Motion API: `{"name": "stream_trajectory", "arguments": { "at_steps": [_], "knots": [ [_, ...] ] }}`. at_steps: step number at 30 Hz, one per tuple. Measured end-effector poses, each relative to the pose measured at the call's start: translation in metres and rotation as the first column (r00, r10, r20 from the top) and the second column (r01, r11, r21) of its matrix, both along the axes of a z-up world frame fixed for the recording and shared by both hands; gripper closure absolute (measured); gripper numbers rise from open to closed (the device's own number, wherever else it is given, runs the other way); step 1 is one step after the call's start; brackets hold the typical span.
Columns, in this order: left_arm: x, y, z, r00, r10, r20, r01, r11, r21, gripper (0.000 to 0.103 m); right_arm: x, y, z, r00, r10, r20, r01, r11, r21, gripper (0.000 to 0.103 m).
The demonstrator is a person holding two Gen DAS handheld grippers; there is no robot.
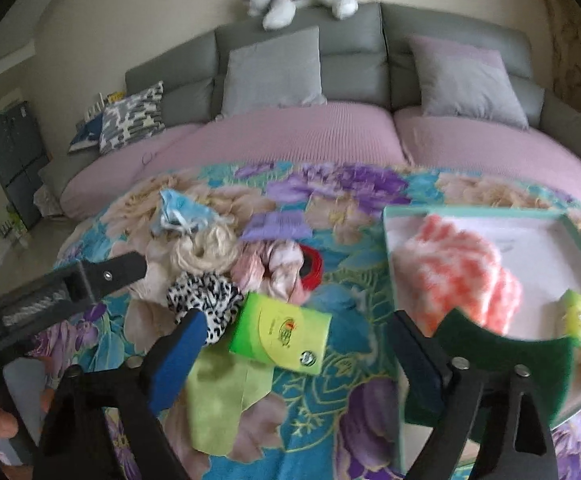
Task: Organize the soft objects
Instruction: 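Grasp the green tissue pack with the right tool while the left tool grasps the leopard-print scrunchie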
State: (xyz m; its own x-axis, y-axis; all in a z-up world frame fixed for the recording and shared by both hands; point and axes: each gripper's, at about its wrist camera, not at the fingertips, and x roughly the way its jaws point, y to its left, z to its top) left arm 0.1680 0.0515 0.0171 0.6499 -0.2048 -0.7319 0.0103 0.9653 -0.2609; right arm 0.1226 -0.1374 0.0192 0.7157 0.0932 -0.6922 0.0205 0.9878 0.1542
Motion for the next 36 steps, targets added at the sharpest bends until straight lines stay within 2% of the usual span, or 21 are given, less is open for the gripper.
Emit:
{"name": "stream_trajectory", "arguments": {
  "at_steps": [8, 14, 18, 20, 22, 28, 32, 35, 36],
  "knots": [
    [0.001, -0.025, -0.006, 0.994, -0.103, -0.025, 0.102, 0.995, -0.017, 0.002, 0.015, 0.001, -0.027, 0.997, 0.009, -0.075, -0.004, 0.998, 0.059, 0.012],
    [0.006, -0.037, -0.018, 0.989, -0.134, -0.063, 0.131, 0.990, -0.047, 0.004, 0.020, 0.001, -0.036, 0.995, -0.009, -0.099, 0.013, 0.999, 0.048, 0.013],
    [0.010, -0.039, -0.025, 0.986, -0.139, -0.088, 0.134, 0.989, -0.061, 0.018, 0.020, 0.001, -0.037, 0.995, -0.010, -0.101, 0.014, 0.999, 0.037, 0.013],
    [0.011, -0.038, -0.029, 0.986, -0.139, -0.095, 0.132, 0.989, -0.073, 0.021, 0.021, 0.002, -0.038, 0.994, -0.008, -0.105, 0.012, 0.999, 0.035, 0.013],
    [0.013, -0.038, -0.031, 0.985, -0.142, -0.101, 0.134, 0.987, -0.085, 0.035, 0.021, 0.002, -0.039, 0.994, -0.010, -0.106, 0.013, 0.999, 0.035, 0.014],
    [0.014, -0.040, -0.032, 0.980, -0.175, -0.092, 0.160, 0.977, -0.143, 0.066, 0.022, 0.002, -0.041, 0.993, -0.015, -0.115, 0.019, 0.999, 0.029, 0.017],
    [0.013, -0.039, -0.031, 0.982, -0.170, -0.083, 0.157, 0.977, -0.146, 0.074, 0.023, 0.003, -0.042, 0.993, -0.014, -0.120, 0.017, 0.999, 0.027, 0.019],
    [0.013, -0.035, -0.030, 0.983, -0.164, -0.078, 0.150, 0.976, -0.158, 0.076, 0.023, 0.002, -0.044, 0.992, -0.004, -0.129, 0.010, 0.999, 0.046, 0.031],
    [0.012, -0.035, -0.029, 0.984, -0.162, -0.075, 0.149, 0.976, -0.157, 0.077, 0.024, 0.001, -0.046, 0.991, -0.003, -0.135, 0.011, 0.998, 0.056, 0.031]
  ]
}}
